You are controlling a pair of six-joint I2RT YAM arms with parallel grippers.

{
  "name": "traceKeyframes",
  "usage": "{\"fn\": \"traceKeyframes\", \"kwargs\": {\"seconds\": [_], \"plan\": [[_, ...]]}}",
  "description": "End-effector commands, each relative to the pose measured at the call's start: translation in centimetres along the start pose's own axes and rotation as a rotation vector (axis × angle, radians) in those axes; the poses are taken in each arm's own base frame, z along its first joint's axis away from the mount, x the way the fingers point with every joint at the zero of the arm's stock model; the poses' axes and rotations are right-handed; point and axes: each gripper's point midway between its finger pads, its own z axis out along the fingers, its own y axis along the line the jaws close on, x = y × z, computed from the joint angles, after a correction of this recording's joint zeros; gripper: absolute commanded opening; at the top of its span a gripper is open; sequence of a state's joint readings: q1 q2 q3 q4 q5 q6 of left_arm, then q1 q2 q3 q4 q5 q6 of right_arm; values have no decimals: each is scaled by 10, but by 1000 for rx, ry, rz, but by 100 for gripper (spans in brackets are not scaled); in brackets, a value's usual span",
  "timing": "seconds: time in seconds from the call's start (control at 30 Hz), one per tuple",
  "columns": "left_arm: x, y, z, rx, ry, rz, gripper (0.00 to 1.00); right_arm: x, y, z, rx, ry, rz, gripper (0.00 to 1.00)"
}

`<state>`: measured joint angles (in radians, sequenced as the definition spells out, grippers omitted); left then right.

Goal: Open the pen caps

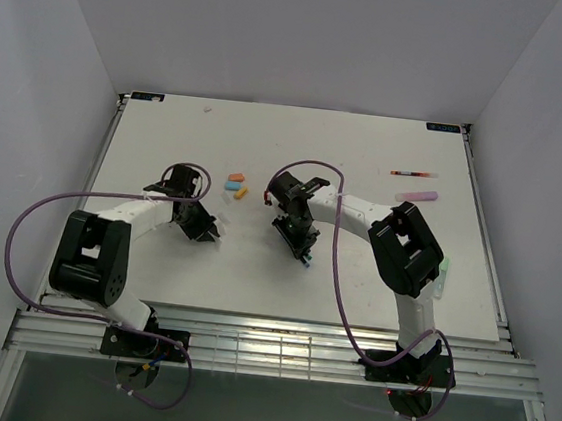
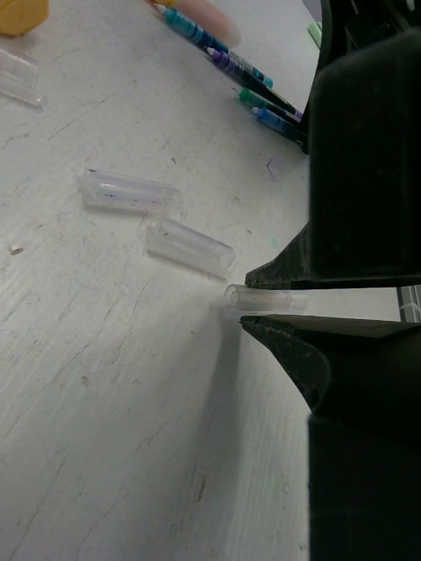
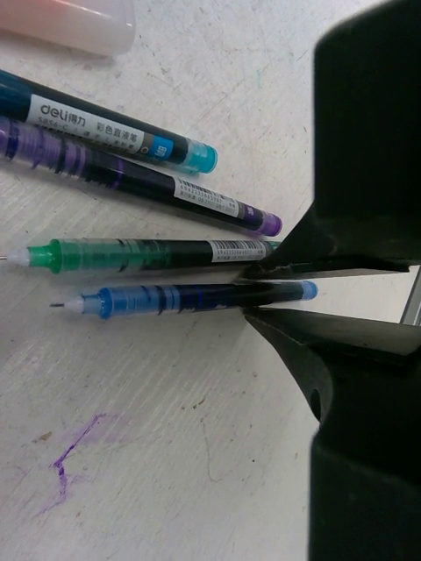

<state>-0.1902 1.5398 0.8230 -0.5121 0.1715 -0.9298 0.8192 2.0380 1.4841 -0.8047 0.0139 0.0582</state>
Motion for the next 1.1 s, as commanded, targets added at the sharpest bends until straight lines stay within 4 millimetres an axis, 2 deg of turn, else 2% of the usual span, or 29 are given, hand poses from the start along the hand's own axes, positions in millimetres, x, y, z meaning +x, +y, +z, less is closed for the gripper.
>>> {"fn": "traceKeyframes", "kwargs": {"seconds": [0.0,0.1,0.27,0.3,0.5,0.6,0.83,1.0,1.07], "plan": [[-9,-3,3,-3,-35,-12,22,-2,6,7,-36,-1,-17,26],[-12,-2,6,-21,-39,-13,29,-3,7,8,-46,0,-18,32],[-16,-3,10,-36,-39,-13,33,-7,9,2,-55,-18,-24,38],[-16,-3,10,-38,-42,-16,37,-7,9,1,-54,-21,-25,39],[-25,-6,-2,-39,-95,-12,45,-18,7,-14,-37,-71,-22,41],[-28,-8,-11,-32,-119,-8,47,-26,6,-28,-24,-113,-21,42],[-31,-24,-47,45,-169,7,48,-47,-3,-78,-13,-238,46,44],[-28,-38,-71,118,-192,60,48,-46,-22,-115,-59,-308,170,45],[-25,-41,-75,130,-193,92,48,-41,-43,-124,-70,-321,272,46]]}}
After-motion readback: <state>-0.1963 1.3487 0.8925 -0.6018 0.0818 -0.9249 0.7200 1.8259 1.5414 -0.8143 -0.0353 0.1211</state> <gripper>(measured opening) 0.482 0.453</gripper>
